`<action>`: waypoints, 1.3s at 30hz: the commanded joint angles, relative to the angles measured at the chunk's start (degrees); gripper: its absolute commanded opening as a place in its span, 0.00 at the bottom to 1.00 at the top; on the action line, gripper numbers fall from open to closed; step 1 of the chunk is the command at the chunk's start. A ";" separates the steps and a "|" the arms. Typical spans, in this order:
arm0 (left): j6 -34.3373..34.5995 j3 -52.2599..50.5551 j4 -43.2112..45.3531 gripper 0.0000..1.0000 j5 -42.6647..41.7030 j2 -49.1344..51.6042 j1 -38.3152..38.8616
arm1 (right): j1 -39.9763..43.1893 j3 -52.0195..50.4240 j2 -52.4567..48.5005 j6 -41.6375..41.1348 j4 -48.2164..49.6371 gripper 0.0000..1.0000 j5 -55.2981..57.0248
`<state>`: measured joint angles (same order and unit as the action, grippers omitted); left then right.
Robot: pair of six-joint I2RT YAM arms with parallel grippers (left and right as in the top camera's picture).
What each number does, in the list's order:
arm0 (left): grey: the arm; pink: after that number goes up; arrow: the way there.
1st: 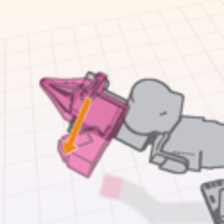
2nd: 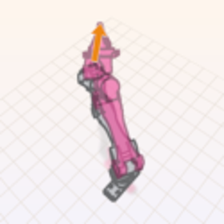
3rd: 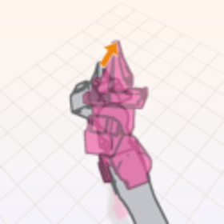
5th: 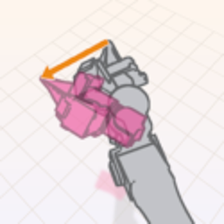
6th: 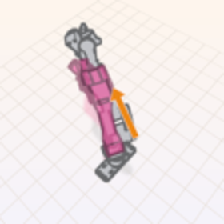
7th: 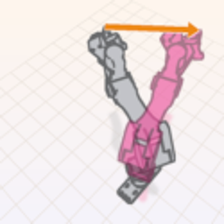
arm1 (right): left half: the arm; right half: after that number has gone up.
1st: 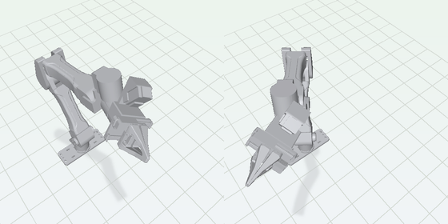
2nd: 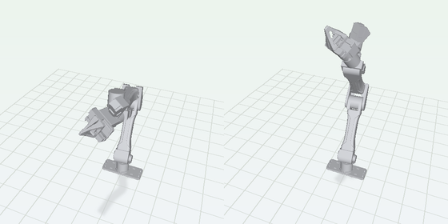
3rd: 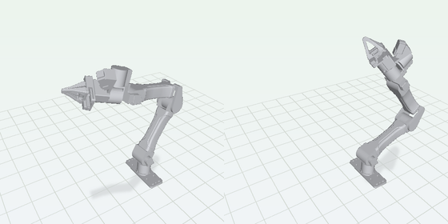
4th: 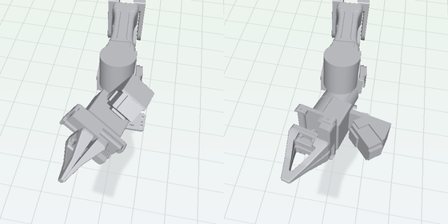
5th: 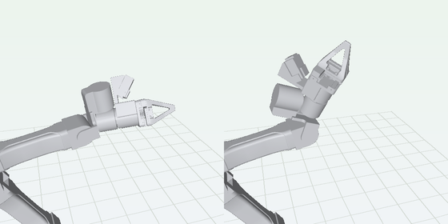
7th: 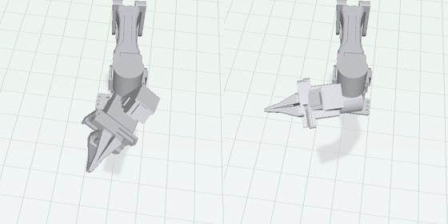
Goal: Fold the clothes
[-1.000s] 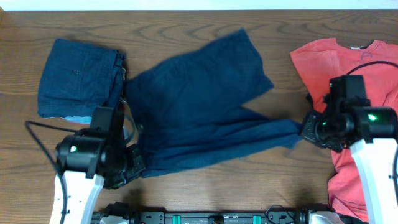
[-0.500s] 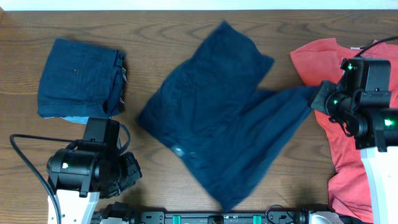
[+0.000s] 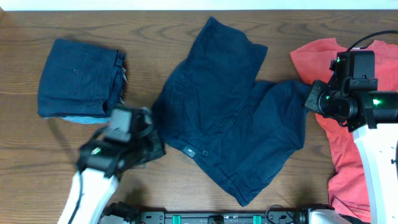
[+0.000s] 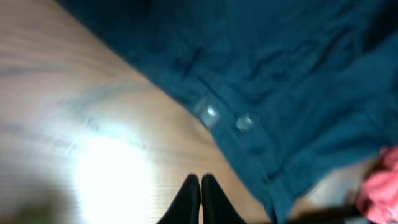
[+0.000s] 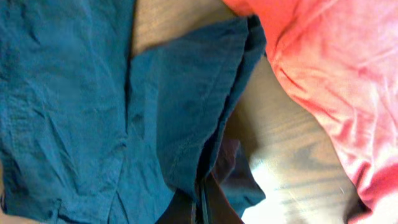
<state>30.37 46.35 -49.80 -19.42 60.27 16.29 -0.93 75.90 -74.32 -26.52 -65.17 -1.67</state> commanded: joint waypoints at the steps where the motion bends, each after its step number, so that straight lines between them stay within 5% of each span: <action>1: 2.78 -5.42 5.77 0.06 -0.52 8.24 0.39 | 0.11 0.98 0.07 0.22 -1.31 0.01 -0.85; 12: 4.46 -5.62 32.41 0.06 -0.46 36.20 -0.63 | 0.11 0.63 0.07 0.15 -9.64 0.01 -3.30; 23: 1.49 5.57 42.97 0.06 2.08 48.85 -13.16 | 0.09 -6.32 0.07 -3.58 -13.70 0.01 -6.71; 30: -3.43 19.98 40.94 0.06 -1.05 49.16 -16.13 | 0.11 -14.53 0.07 -4.74 -9.25 0.01 -9.09; 39: -16.41 29.88 10.69 0.07 -12.15 46.99 -15.54 | 0.13 -16.72 0.07 -4.72 -6.29 0.02 3.54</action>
<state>20.38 75.81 -34.76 -26.87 108.68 0.27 -0.93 59.40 -74.35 -30.41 -71.75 -5.15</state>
